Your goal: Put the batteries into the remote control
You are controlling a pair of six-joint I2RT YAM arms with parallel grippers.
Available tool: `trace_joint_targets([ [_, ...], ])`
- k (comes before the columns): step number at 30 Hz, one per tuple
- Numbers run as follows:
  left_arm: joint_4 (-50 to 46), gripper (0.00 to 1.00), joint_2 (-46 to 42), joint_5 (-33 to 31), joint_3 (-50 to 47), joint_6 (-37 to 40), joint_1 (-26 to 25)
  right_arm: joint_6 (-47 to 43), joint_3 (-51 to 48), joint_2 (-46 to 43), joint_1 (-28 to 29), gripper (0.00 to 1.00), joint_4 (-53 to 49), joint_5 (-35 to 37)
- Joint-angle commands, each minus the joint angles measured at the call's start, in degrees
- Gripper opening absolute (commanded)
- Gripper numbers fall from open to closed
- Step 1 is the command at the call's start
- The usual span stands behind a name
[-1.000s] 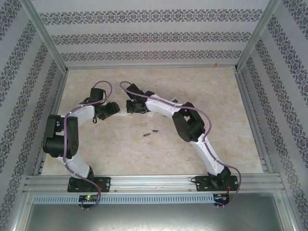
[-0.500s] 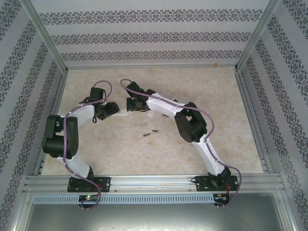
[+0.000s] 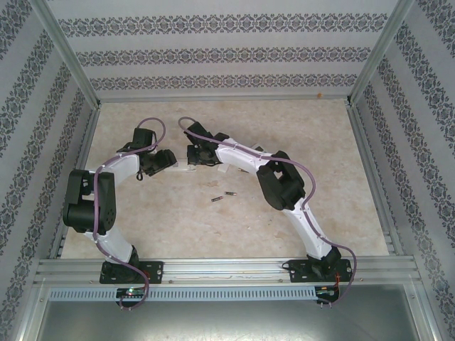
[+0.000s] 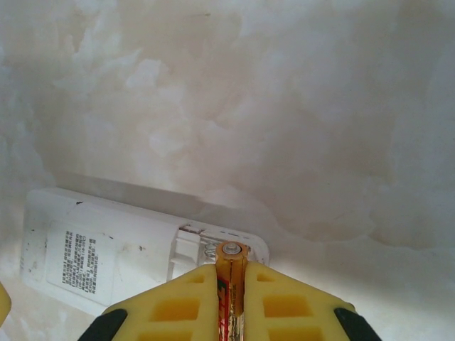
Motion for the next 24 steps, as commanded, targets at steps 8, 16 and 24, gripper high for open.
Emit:
trace_joint_targets([
  [8,-0.9,0.63,0.6,-0.4,0.2,0.4,0.0,2.8,-1.1,1.6,0.9,0.14,-0.7,-0.4],
  [16,-1.4,0.63,1.3,0.0,1.0,0.5,0.0,3.8,-1.7,2.0,0.9,0.16,-0.4,-1.2],
  [24,-3.8,0.76,4.7,-1.1,5.5,1.2,0.0,3.1,-1.7,3.0,0.5,0.11,-1.3,-0.2],
])
